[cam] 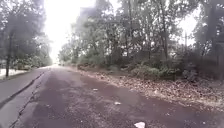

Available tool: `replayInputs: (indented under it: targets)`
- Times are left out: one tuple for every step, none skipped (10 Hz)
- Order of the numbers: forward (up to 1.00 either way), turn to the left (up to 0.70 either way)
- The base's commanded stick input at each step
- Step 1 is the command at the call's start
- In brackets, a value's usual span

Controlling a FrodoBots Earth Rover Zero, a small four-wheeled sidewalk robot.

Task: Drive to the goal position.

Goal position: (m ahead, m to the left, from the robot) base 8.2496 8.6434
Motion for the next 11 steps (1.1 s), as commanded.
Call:
replayInputs:
  targets:
    - [0.00,0.85]
    - [0.00,0.85]
    - [0.00,0.85]
    - [0.00,0.85]
    - [0.00,0.85]
    - [0.00,0.85]
    - [0.00,0.85]
    - [0.00,0.85]
    - [0.00,0.85]
    - [0.00,0.85]
    - [0.00,0.85]
